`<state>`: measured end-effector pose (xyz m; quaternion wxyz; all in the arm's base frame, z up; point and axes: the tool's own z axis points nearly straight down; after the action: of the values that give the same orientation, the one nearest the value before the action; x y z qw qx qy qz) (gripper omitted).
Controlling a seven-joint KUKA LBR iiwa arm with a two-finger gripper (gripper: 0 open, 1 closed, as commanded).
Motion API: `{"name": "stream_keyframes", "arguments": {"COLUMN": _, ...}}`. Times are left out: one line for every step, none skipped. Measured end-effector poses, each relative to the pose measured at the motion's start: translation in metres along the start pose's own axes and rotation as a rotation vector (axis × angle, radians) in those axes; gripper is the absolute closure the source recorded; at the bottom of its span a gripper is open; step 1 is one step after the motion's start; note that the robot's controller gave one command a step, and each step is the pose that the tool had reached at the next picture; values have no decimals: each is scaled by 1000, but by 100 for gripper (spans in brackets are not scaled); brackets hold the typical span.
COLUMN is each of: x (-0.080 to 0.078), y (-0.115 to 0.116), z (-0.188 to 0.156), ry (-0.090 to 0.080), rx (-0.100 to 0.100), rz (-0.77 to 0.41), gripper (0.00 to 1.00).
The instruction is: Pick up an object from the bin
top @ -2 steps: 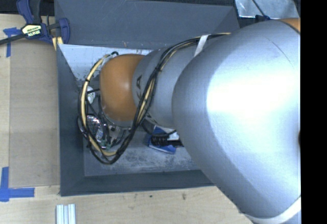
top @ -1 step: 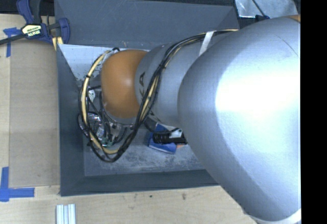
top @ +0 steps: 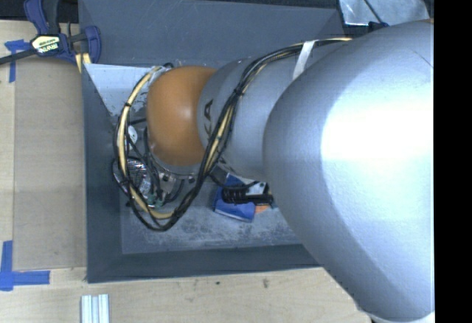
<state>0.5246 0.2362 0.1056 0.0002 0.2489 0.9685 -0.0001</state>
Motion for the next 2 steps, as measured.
{"name": "stream_keyframes", "arguments": {"x": 0, "y": -1, "z": -11, "ry": 1, "rx": 0, "rz": 0, "gripper": 100}}
{"name": "stream_keyframes", "arguments": {"x": 0, "y": -1, "z": -23, "ry": 1, "rx": 1, "rz": 0, "gripper": 100}}
